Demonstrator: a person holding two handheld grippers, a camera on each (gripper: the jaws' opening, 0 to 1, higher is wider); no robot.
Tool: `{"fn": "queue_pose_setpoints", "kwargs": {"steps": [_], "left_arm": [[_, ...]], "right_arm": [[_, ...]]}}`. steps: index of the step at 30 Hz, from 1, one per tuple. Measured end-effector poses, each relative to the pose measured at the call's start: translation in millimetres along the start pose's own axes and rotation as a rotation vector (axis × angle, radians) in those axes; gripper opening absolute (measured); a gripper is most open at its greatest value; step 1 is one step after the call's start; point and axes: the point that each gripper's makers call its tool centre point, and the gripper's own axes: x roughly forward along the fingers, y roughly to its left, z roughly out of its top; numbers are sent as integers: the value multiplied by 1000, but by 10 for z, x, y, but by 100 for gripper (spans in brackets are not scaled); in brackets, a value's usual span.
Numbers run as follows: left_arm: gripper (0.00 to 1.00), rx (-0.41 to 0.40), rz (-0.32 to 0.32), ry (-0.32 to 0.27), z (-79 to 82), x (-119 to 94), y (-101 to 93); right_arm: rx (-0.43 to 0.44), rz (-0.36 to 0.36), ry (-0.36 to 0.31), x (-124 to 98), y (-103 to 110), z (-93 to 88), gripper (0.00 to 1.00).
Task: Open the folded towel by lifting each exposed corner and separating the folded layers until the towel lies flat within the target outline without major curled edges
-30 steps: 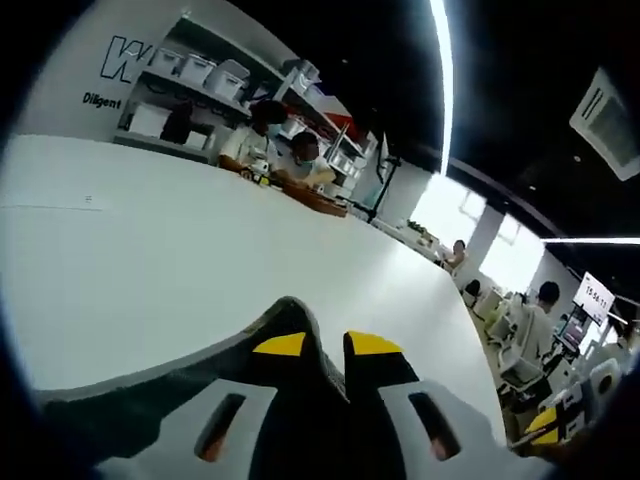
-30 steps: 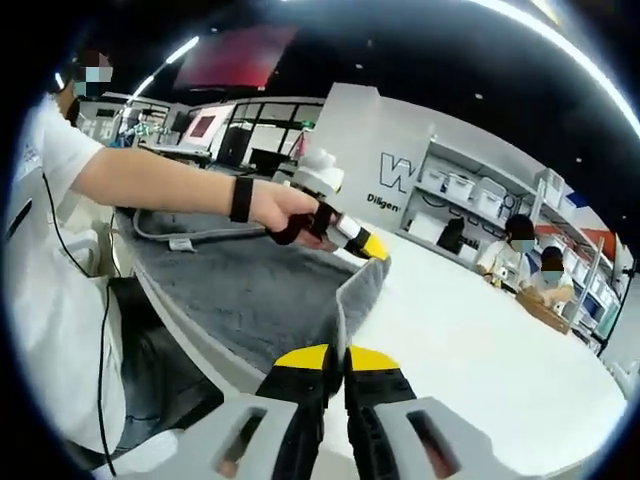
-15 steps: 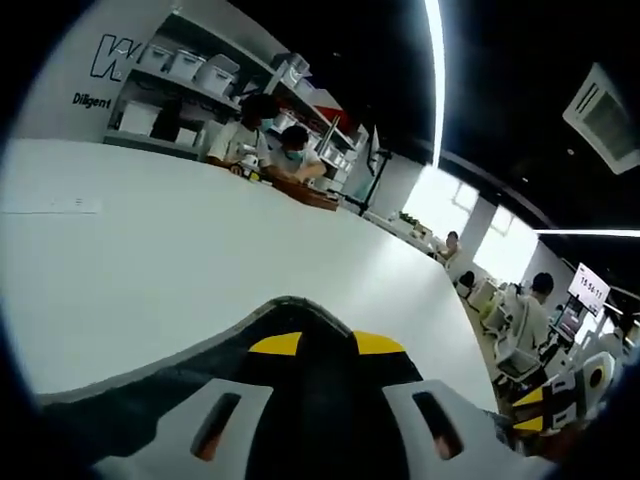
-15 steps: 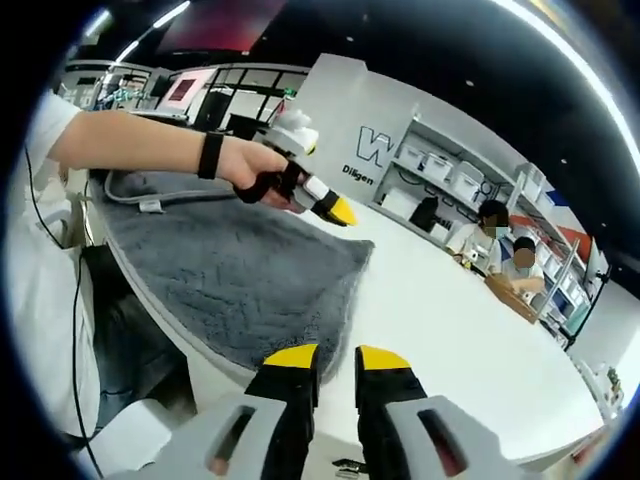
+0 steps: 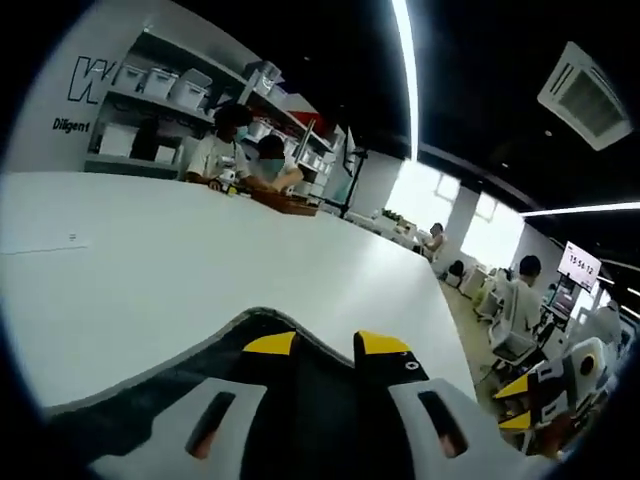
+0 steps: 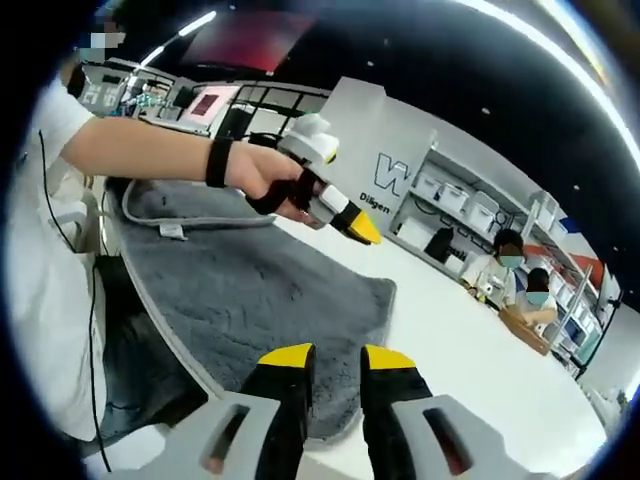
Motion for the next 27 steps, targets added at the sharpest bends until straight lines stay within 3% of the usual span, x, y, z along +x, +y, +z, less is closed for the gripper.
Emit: {"fn": "queue_pose_setpoints", "kwargs": {"steps": [1, 4, 12, 19, 27], "left_arm": [[21, 45, -18, 10, 8, -67, -58], [24, 108, -26, 19, 84, -181, -51], [25, 127, -24, -12, 113, -561, -52], [26, 138, -26, -38, 93, -851, -34], [27, 144, -28, -38, -6, -1002, -19]], "right_arm": [[9, 33, -40, 41, 63, 88, 13], [3, 37, -55, 125, 113, 189, 14], [9, 103, -119, 221, 292, 435, 13], [89, 131, -206, 237, 330, 635, 12], [71, 142, -205, 238, 391, 698, 12]]}}
